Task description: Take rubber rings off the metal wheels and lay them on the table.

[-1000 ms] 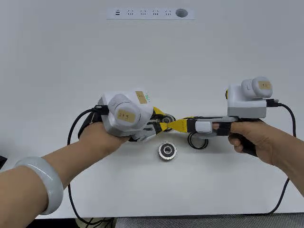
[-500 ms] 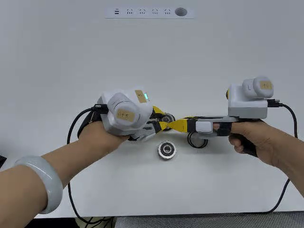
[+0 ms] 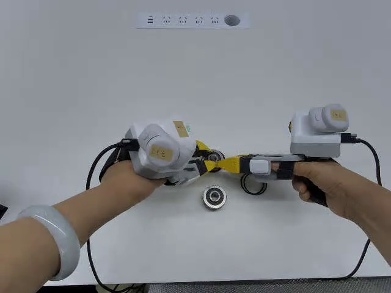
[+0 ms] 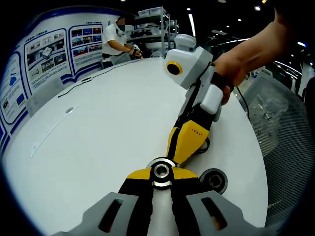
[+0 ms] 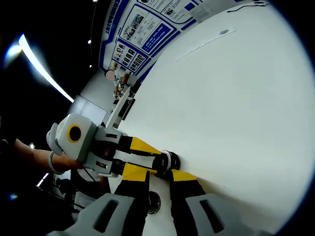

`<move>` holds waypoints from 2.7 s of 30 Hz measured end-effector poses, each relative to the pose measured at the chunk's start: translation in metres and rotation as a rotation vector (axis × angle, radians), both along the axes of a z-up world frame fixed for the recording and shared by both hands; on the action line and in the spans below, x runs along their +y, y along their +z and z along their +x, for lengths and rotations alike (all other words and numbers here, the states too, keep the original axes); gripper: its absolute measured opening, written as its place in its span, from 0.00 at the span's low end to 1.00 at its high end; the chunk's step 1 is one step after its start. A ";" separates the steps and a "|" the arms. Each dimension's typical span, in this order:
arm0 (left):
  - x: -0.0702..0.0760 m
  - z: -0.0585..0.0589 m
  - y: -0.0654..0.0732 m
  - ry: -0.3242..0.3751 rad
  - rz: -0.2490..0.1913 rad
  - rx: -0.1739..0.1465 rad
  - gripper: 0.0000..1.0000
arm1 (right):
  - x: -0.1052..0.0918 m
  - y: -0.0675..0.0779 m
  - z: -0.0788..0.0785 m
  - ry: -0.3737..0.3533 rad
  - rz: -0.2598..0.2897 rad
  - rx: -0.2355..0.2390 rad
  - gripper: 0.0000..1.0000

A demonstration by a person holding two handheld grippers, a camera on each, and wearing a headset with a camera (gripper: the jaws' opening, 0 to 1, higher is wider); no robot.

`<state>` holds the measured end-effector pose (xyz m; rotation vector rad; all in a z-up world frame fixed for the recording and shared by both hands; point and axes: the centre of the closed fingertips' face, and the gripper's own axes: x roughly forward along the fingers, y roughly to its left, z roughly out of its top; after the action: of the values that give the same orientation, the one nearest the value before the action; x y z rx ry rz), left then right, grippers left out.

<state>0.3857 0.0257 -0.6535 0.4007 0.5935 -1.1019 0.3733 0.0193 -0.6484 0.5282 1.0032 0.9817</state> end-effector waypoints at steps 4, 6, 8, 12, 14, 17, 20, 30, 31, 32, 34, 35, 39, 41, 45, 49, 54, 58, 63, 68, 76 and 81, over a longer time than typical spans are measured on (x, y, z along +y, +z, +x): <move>0.000 0.000 0.000 -0.001 0.000 0.000 0.13 | -0.001 -0.002 0.001 -0.011 -0.013 0.002 0.13; 0.000 0.000 0.000 0.000 -0.001 0.000 0.13 | -0.002 -0.003 0.002 -0.017 -0.021 0.007 0.11; 0.000 0.000 0.000 0.000 -0.001 0.000 0.13 | -0.003 -0.005 0.003 -0.024 -0.033 0.008 0.08; 0.000 0.000 0.000 0.000 -0.001 0.000 0.13 | -0.004 -0.007 0.005 -0.033 -0.046 0.008 0.04; 0.000 0.000 0.000 0.000 -0.001 0.000 0.13 | -0.004 -0.007 0.004 -0.038 -0.049 0.012 0.04; -0.001 0.000 0.000 0.000 -0.001 -0.001 0.13 | -0.004 -0.007 0.005 -0.043 -0.054 0.008 0.04; -0.001 0.000 0.000 0.000 -0.001 -0.001 0.13 | -0.005 -0.006 0.005 -0.054 -0.055 0.005 0.02; -0.001 -0.001 0.000 -0.004 0.000 -0.002 0.13 | -0.003 -0.003 0.005 -0.057 -0.057 -0.018 0.01; -0.001 -0.001 0.000 -0.004 0.000 -0.002 0.13 | -0.003 -0.002 0.005 -0.058 -0.055 -0.018 0.01; -0.001 -0.001 0.000 -0.005 0.001 -0.002 0.13 | -0.002 -0.002 0.005 -0.058 -0.053 -0.018 0.01; 0.000 -0.001 0.000 -0.005 0.000 -0.002 0.13 | -0.001 -0.001 0.004 -0.056 -0.051 -0.025 0.01; 0.000 -0.001 0.000 -0.005 0.000 -0.002 0.13 | -0.001 0.000 0.004 -0.056 -0.049 -0.026 0.01; 0.000 -0.001 0.000 -0.004 0.000 -0.002 0.13 | 0.001 0.002 0.004 -0.059 -0.039 -0.027 0.01; 0.000 -0.001 0.000 -0.006 0.000 -0.003 0.13 | 0.002 0.003 0.004 -0.059 -0.036 -0.029 0.01; 0.000 -0.001 0.000 -0.008 0.000 -0.004 0.13 | 0.003 0.005 0.003 -0.058 -0.026 -0.029 0.01; 0.000 0.000 0.000 -0.009 -0.001 -0.004 0.13 | 0.005 0.007 0.002 -0.057 -0.010 -0.029 0.01; 0.000 0.000 0.000 -0.010 -0.002 -0.005 0.13 | 0.007 0.011 0.002 -0.053 0.011 -0.028 0.01; 0.000 0.000 0.000 -0.011 -0.002 -0.005 0.13 | 0.013 0.020 0.000 -0.045 0.051 -0.025 0.01; -0.001 0.000 0.001 -0.014 -0.001 -0.003 0.13 | 0.006 0.014 0.002 -0.064 0.033 -0.023 0.01; -0.001 0.000 0.001 -0.025 -0.006 -0.011 0.14 | 0.004 0.009 0.003 -0.074 0.013 -0.023 0.01; 0.000 -0.001 0.005 -0.031 -0.020 -0.033 0.18 | 0.003 0.005 0.005 -0.086 -0.006 -0.023 0.02; 0.000 -0.003 0.008 -0.037 -0.028 -0.049 0.23 | 0.004 0.005 0.006 -0.083 -0.005 -0.022 0.02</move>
<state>0.3829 0.0261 -0.6454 0.4151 0.5286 -1.1308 0.3791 0.0228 -0.6434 0.5499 0.9565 0.9089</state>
